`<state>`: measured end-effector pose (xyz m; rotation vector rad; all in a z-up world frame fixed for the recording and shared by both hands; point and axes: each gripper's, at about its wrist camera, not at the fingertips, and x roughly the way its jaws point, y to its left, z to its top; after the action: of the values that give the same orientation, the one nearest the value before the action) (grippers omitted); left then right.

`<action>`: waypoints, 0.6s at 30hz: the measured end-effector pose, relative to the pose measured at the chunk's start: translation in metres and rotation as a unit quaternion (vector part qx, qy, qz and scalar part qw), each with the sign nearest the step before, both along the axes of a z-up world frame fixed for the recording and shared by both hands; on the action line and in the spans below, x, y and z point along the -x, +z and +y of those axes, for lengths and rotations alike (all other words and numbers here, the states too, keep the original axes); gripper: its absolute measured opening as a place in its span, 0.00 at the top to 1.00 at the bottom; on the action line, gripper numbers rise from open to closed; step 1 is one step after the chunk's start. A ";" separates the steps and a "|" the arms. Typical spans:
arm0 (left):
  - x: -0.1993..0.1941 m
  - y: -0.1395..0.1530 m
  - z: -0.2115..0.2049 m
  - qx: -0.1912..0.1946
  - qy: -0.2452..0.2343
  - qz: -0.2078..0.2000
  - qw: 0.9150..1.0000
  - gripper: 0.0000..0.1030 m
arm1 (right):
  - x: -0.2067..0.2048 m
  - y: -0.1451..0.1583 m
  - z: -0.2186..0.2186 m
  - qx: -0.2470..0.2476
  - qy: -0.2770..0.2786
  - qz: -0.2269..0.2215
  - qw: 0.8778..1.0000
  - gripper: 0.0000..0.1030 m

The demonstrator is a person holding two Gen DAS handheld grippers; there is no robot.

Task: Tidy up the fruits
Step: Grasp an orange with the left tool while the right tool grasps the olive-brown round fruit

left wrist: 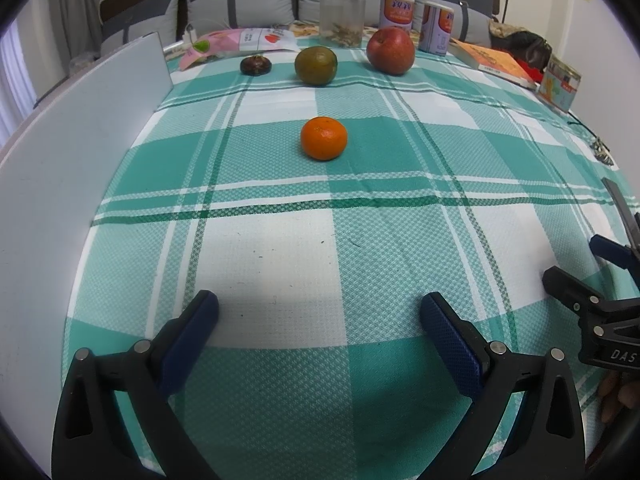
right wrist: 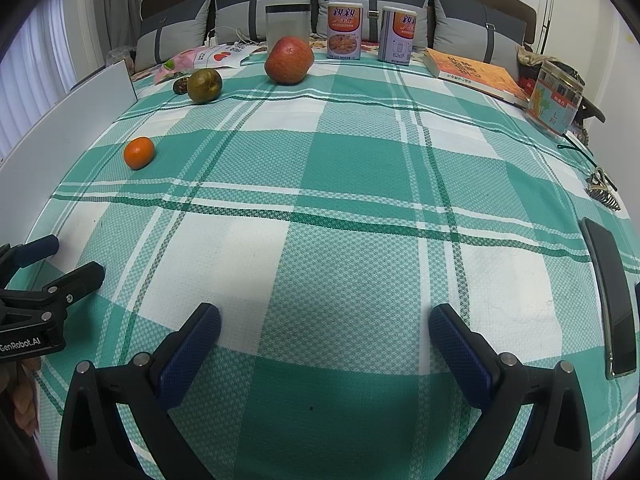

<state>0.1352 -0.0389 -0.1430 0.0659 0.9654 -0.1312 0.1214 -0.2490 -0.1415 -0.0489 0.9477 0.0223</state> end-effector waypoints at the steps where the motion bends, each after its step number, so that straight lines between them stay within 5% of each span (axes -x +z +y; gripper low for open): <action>1: -0.002 0.001 0.001 0.005 -0.004 0.006 1.000 0.02 | 0.000 0.000 0.000 0.000 0.000 0.000 1.000 0.00; 5: -0.035 0.020 0.008 0.075 -0.018 0.025 0.997 0.04 | 0.000 0.000 0.000 -0.001 0.001 0.000 1.000 0.00; 12: -0.109 0.021 -0.007 0.057 -0.015 0.012 0.998 0.09 | 0.000 0.000 0.000 0.000 0.001 0.000 1.000 0.00; 14: -0.117 0.011 -0.010 0.049 -0.015 0.026 0.998 0.57 | -0.001 0.000 0.000 -0.001 0.001 0.000 1.000 0.00; 16: -0.116 0.011 -0.010 0.036 -0.017 0.006 0.999 0.70 | 0.000 0.000 0.000 0.000 0.001 -0.001 1.000 0.00; 18: -0.112 0.011 -0.006 0.043 -0.012 0.004 0.999 0.70 | 0.000 0.000 0.000 0.000 0.001 0.000 1.000 0.00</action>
<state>0.2476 -0.0453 -0.1317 -0.0033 0.9659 -0.1947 0.1214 -0.2490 -0.1416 -0.0487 0.9467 0.0239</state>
